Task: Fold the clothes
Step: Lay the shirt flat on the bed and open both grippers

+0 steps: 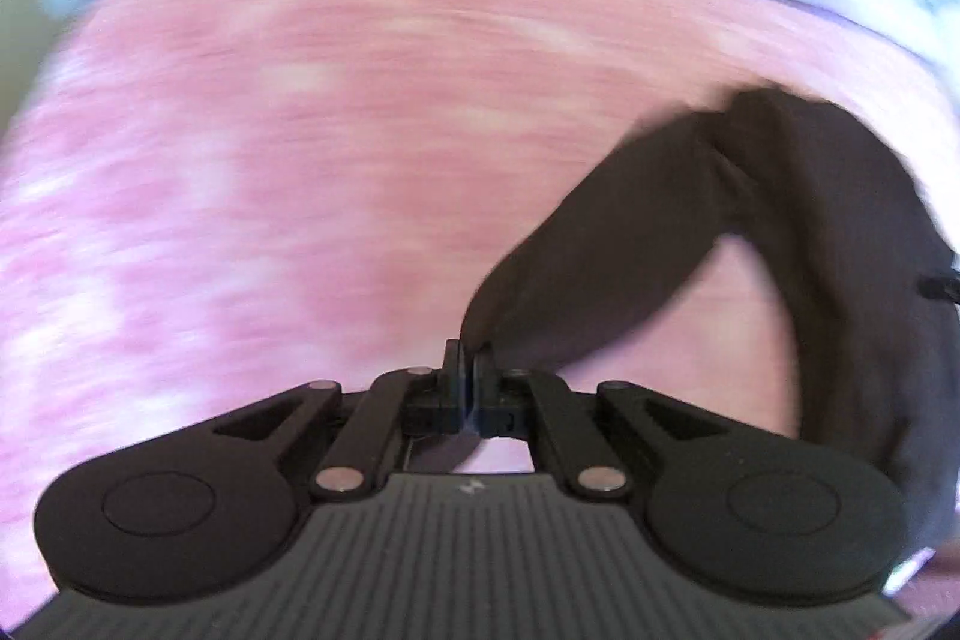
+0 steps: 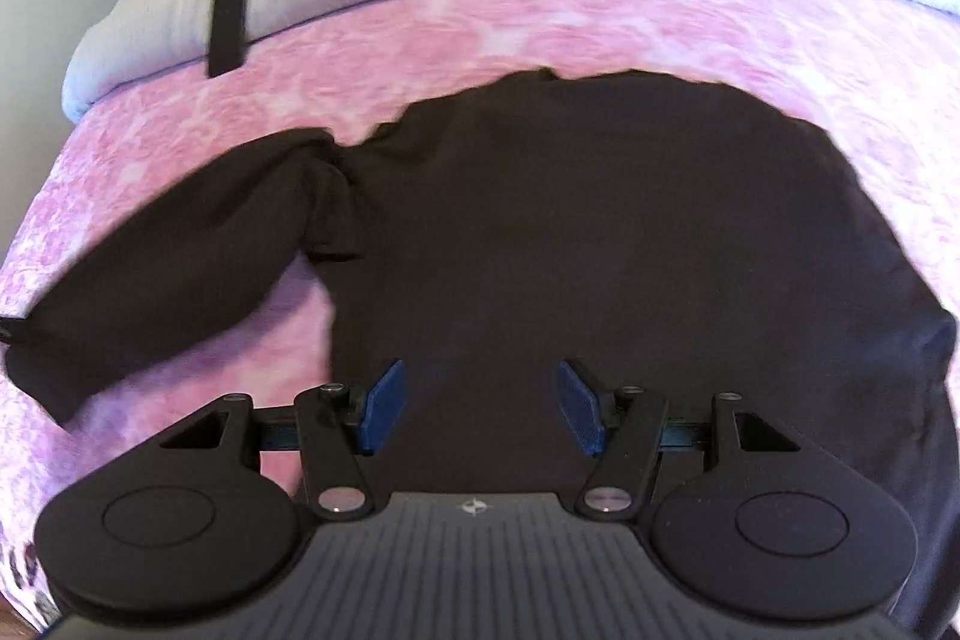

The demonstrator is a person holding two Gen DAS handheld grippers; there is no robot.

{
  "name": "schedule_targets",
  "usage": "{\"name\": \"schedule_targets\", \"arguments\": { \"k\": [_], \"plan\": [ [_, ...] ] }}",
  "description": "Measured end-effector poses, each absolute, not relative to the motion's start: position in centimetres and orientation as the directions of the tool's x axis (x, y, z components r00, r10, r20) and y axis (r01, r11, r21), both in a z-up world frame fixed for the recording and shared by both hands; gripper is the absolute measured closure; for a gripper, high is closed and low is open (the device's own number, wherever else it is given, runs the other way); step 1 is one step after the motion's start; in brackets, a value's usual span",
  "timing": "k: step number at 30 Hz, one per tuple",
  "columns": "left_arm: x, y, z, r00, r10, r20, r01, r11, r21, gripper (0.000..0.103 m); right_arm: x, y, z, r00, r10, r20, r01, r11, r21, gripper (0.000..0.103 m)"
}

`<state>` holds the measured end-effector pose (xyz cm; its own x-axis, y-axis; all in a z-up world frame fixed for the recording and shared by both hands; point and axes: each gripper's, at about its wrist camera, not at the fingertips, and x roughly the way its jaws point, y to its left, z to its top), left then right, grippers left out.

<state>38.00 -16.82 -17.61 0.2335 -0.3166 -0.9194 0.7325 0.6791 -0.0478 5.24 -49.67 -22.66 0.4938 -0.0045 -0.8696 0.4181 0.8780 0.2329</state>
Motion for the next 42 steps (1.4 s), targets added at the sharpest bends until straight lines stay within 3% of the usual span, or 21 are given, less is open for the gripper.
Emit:
{"name": "schedule_targets", "arguments": {
  "k": [3,6,11,12,19,26,31,32,34,35,36,42],
  "plan": [
    [42.1,-12.8,-19.0,0.267,-0.256,-0.929,0.691,0.723,0.0,0.102,7.4,-46.6,-22.6,0.487,0.016,-0.873,0.397,0.886,0.238,0.04],
    [42.1,-13.7,-19.9,0.292,-0.249,-0.924,0.694,0.719,0.026,0.101,9.6,-43.6,-22.6,0.48,0.036,-0.876,0.376,0.894,0.243,0.04],
    [40.6,-17.0,-20.9,0.345,-0.241,-0.907,0.704,0.705,0.081,0.084,8.6,-44.0,-21.7,0.468,0.019,-0.883,0.39,0.893,0.226,0.039],
    [40.3,-17.7,-21.1,0.355,-0.239,-0.904,0.706,0.702,0.092,0.071,7.5,-44.9,-21.5,0.46,-0.007,-0.888,0.411,0.888,0.206,0.038],
    [37.8,-22.5,-22.4,0.421,-0.233,-0.877,0.717,0.677,0.165,0.06,-4.7,-54.3,-22.0,0.362,-0.177,-0.915,0.604,0.792,0.085,0.036],
    [25.3,-32.5,-22.2,0.336,-0.279,-0.9,0.821,0.554,0.134,0.049,-17.5,-65.0,-24.2,0.291,-0.261,-0.92,0.746,0.664,0.047,0.036],
    [14.5,-39.5,-24.3,0.241,-0.267,-0.933,0.872,0.482,0.087,0.043,-18.9,-69.9,-23.6,0.264,-0.293,-0.919,0.698,0.716,-0.028,0.038],
    [12.6,-40.9,-24.8,0.216,-0.265,-0.94,0.885,0.461,0.073,0.043,-19.0,-70.8,-23.5,0.26,-0.299,-0.918,0.684,0.728,-0.044,0.041],
    [8.8,-43.6,-25.8,0.168,-0.259,-0.951,0.908,0.416,0.048,0.043,-19.2,-72.6,-23.1,0.252,-0.312,-0.916,0.655,0.752,-0.076,0.063],
    [7.2,-44.7,-26.0,0.155,-0.262,-0.953,0.919,0.392,0.041,0.042,-19.3,-73.5,-23.0,0.248,-0.318,-0.915,0.639,0.763,-0.092,0.092],
    [5.9,-45.8,-26.1,0.143,-0.265,-0.954,0.928,0.371,0.036,0.042,-19.5,-74.4,-22.8,0.244,-0.324,-0.914,0.624,0.774,-0.108,0.103],
    [4.2,-49.5,-25.0,0.143,-0.3,-0.943,0.93,0.366,0.025,0.038,-20.1,-79.8,-21.8,0.225,-0.364,-0.904,0.523,0.828,-0.203,0.103]
  ]
}}
